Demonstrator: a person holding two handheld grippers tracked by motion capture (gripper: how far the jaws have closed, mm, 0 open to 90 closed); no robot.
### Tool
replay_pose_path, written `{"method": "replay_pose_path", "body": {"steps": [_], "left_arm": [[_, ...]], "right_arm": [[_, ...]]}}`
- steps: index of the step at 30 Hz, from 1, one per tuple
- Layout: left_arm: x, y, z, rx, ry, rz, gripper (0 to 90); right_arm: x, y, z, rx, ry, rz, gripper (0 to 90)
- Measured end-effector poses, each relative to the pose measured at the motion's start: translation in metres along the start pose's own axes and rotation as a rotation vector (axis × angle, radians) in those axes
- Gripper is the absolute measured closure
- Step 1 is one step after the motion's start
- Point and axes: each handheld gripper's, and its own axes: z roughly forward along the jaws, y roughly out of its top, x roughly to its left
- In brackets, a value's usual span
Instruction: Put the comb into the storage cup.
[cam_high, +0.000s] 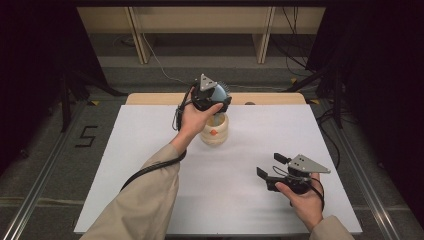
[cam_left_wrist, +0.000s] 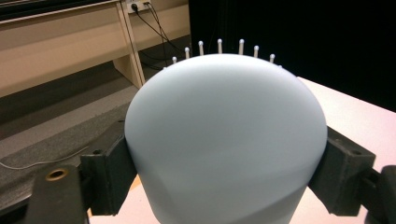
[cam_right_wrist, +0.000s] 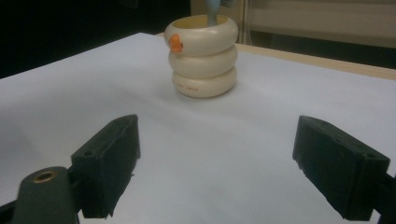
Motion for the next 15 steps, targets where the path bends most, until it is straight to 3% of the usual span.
{"method": "replay_pose_path", "body": {"steps": [15], "left_arm": [[-0.0035,0.0005,0.0027,0.001,0.006,0.017,19.0]], "right_arm": [[0.0004,-0.0002,0.0,0.002,0.002,0.0,15.8]]}}
